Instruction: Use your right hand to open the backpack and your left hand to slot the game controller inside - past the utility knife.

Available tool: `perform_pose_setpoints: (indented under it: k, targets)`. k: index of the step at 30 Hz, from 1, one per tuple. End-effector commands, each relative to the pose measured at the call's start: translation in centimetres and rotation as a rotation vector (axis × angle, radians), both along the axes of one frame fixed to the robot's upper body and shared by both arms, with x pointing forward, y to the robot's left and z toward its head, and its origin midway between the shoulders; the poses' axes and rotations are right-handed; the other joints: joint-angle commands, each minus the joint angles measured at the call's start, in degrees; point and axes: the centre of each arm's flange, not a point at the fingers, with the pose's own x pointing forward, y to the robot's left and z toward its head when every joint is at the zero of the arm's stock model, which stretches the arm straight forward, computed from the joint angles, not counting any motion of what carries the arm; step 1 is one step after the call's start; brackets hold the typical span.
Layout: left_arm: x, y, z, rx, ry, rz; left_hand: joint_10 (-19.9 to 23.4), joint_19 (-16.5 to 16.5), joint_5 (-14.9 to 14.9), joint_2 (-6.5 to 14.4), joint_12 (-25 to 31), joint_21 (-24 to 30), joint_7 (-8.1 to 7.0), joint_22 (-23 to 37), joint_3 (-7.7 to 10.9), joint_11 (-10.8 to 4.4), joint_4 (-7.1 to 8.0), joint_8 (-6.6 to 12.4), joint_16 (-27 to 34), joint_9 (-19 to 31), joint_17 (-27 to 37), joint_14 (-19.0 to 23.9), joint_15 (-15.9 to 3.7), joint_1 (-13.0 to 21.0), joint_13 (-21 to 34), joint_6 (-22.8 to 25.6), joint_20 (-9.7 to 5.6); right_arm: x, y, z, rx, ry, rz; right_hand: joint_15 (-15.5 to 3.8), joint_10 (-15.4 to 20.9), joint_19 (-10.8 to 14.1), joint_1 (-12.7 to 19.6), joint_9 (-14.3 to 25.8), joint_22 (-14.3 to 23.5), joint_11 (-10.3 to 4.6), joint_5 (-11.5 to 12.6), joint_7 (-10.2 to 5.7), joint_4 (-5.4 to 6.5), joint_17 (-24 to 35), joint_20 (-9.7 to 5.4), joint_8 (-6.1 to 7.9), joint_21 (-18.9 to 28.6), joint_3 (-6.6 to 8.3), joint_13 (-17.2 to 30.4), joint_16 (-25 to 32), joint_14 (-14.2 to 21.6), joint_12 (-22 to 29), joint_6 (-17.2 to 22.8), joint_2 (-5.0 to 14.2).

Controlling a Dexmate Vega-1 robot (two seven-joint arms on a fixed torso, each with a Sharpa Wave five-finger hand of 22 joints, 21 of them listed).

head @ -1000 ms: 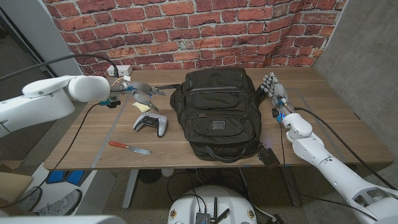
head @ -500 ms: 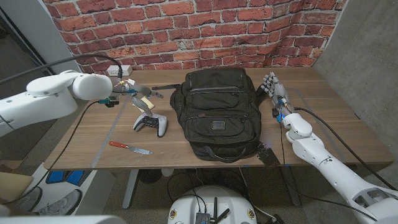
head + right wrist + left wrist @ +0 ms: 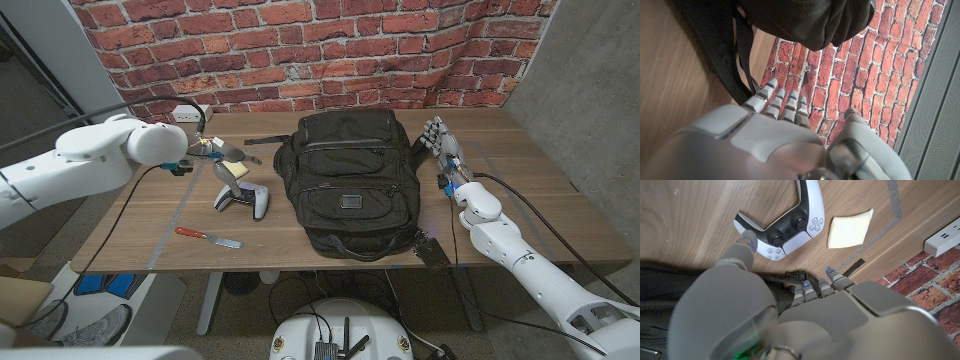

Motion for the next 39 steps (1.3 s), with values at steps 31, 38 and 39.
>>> perform_pose_setpoints:
  k: [31,38,39]
  targets:
    - [3.1,0.3,-4.4,-0.01,0.022,0.059,-6.7,-5.8,0.4,0.3,0.0,0.1,3.81,0.3,-3.03,4.92,0.59,0.37,0.3,0.2,0.4,-6.0,3.65,1.4,0.2,-6.3,-2.39,-0.3,0.2,0.2,-0.01,0.002,-0.006,-0.16,0.5,0.8,0.0,0.1,0.2,0.19,-0.4,0.02,-0.27,-0.6,-0.37,0.19,-0.1,0.65,0.0,0.6,0.3,0.3,0.7,1.27]
    - [3.4,0.1,-4.6,-0.014,0.008,0.053,-6.2,-6.9,0.4,0.3,0.3,0.0,3.66,0.3,-3.34,4.6,0.63,0.78,0.6,0.3,0.4,-5.6,3.41,1.3,0.2,-5.8,-2.37,-0.4,0.3,0.2,-0.01,-0.001,-0.007,-0.14,0.6,0.8,0.0,0.1,0.2,0.23,-0.5,0.01,-0.35,-0.6,-0.29,0.2,-0.1,0.66,0.0,0.6,0.3,0.3,0.8,1.3]
    - [3.5,0.0,-4.6,-0.015,0.007,0.053,-5.9,-6.9,0.4,0.4,0.5,0.0,3.6,0.3,-3.44,4.48,0.64,0.95,0.7,0.3,0.4,-5.3,3.22,1.3,0.2,-5.5,-2.44,-0.4,0.2,0.2,-0.01,-0.001,-0.008,-0.13,0.5,0.8,0.0,0.1,0.2,0.24,-0.5,-0.03,-0.36,-0.6,-0.28,0.21,-0.1,0.67,0.0,0.7,0.3,0.3,0.8,1.31]
